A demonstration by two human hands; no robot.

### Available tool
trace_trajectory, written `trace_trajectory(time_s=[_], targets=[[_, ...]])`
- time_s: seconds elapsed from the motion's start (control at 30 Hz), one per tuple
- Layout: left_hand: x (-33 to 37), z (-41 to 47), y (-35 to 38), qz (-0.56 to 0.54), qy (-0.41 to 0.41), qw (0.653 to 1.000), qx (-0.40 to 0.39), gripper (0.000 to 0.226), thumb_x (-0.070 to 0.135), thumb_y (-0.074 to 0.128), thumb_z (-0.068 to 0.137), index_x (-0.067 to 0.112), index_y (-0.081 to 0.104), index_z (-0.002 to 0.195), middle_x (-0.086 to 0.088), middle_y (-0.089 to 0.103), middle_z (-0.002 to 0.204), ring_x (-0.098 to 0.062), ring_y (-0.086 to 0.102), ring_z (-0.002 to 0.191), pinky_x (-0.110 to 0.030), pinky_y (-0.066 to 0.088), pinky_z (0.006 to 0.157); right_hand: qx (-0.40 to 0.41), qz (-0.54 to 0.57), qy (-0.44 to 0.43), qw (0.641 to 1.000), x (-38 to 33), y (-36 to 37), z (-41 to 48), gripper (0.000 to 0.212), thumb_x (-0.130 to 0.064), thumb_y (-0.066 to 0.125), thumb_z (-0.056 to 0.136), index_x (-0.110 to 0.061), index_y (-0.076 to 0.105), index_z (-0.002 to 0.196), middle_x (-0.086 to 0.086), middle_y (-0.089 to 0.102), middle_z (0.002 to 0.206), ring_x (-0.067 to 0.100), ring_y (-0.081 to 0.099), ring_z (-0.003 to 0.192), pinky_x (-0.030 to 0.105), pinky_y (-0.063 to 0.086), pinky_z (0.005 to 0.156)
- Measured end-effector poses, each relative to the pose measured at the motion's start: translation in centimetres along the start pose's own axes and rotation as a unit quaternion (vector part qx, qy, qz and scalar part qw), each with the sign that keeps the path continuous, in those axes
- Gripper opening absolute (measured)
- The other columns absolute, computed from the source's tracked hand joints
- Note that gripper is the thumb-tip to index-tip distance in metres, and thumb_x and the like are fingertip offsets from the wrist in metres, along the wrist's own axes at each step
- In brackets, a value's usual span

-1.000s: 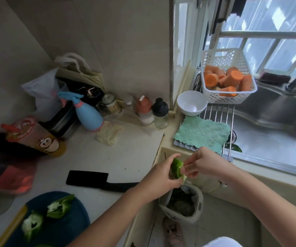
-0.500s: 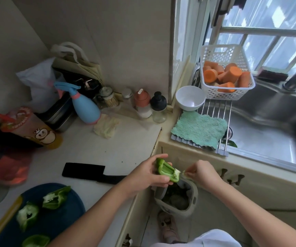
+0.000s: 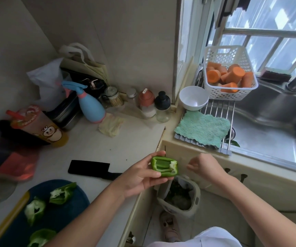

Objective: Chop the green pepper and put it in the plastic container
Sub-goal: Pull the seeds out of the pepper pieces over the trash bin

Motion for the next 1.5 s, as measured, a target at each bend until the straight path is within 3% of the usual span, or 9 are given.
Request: trace_trajectory(time_s=[0.17,0.33,0.57,0.67,0.8,0.9,1.1,1.33,1.5], targets=[[0.3,-0.4,0.1,-0.043,0.004,0.999,0.003,0.056,-0.013,0.047,0.077,0.010,0.053,0.128,-0.028,0.059,0.117,-0.042,0.064,0.093,-0.034,0.059,0.070,-0.014,-0.035,-0.031,0.999,-0.5,0.1,0.0,0.016,0.000,0.058,0.067,-0.004,0.072,0.072,0.012,0.071,0.076,0.029,0.067,0.073,0.036,0.053,0.064],[0.0,-0.6,0.0,-0.038,0.003,0.999,0.027,0.048,-0.009,0.043,0.085,0.009,0.052,0.129,-0.026,0.061,0.113,-0.039,0.065,0.089,-0.033,0.059,0.066,-0.005,-0.059,-0.028,0.998,-0.6,0.8,-0.4,0.022,-0.004,0.054,0.077,-0.007,0.073,0.089,0.012,0.072,0.092,0.028,0.067,0.089,0.037,0.054,0.075],[-0.8,0.1,0.2,0.208,0.011,0.966,0.152,0.027,0.019,0.046,0.097,0.018,0.054,0.122,-0.015,0.060,0.117,-0.031,0.068,0.094,-0.030,0.058,0.069,0.015,-0.057,0.000,0.998,-0.3,1.3,-1.2,0.013,-0.016,0.063,0.081,-0.013,0.075,0.084,0.005,0.074,0.091,0.022,0.067,0.087,0.032,0.053,0.077],[-0.8,0.7,0.5,0.288,0.026,0.940,0.181,0.024,0.021,0.048,0.097,0.023,0.055,0.119,-0.010,0.057,0.118,-0.026,0.067,0.097,-0.033,0.058,0.073,0.065,-0.043,-0.047,0.996,-0.7,0.8,-1.7,0.015,-0.011,0.064,0.082,-0.015,0.077,0.088,0.001,0.073,0.098,0.020,0.066,0.092,0.030,0.050,0.081],[-0.5,1.3,1.1,0.377,0.030,0.908,0.180,0.023,0.025,0.049,0.096,0.027,0.053,0.118,-0.008,0.055,0.116,-0.021,0.064,0.098,-0.034,0.058,0.075,0.073,0.053,-0.138,0.986,-2.7,-1.5,-3.1,0.020,-0.029,0.062,0.088,-0.021,0.073,0.102,-0.008,0.068,0.098,0.004,0.062,0.080,0.022,0.050,0.073],[-0.2,1.7,1.6,0.430,0.033,0.885,0.177,0.025,0.028,0.049,0.096,0.030,0.051,0.120,-0.005,0.056,0.114,-0.019,0.067,0.090,-0.032,0.059,0.068,-0.021,0.044,-0.199,0.979,-4.7,-2.3,-4.3,0.038,-0.047,0.062,0.076,-0.024,0.067,0.105,-0.012,0.059,0.099,0.002,0.058,0.074,0.022,0.052,0.072],[0.8,2.0,3.1,0.431,0.040,0.887,0.160,0.022,0.025,0.051,0.095,0.024,0.050,0.117,-0.009,0.062,0.098,-0.020,0.067,0.060,-0.027,0.055,0.053,-0.012,0.004,-0.222,0.975,-5.1,-2.2,-4.1,0.024,-0.033,0.077,0.076,-0.019,0.071,0.095,-0.006,0.059,0.092,0.006,0.059,0.073,0.023,0.052,0.070],[1.0,1.1,3.1,0.348,-0.022,0.935,0.057,0.054,0.000,0.068,0.081,0.021,0.046,0.126,-0.009,0.052,0.121,-0.026,0.069,0.087,-0.032,0.058,0.076,-0.011,0.020,-0.199,0.980,-5.5,-3.1,-4.6,0.016,-0.031,0.076,0.071,-0.022,0.072,0.084,-0.006,0.062,0.087,0.007,0.061,0.075,0.026,0.054,0.069],[0.2,2.1,3.4,0.454,0.025,0.884,0.110,0.064,0.014,0.079,0.070,0.035,0.048,0.122,0.010,0.052,0.120,-0.011,0.057,0.110,-0.040,0.049,0.098,0.047,-0.026,-0.128,0.990,-5.6,-3.2,-4.4,0.023,-0.027,0.080,0.068,-0.018,0.073,0.089,-0.001,0.062,0.087,0.015,0.060,0.076,0.026,0.052,0.069]])
Point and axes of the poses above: each hand's wrist, its own z-axis towards the middle knuckle, its own y-axis out of the palm, x = y × z, the point moved 3 cm from there along z, towards the middle knuckle
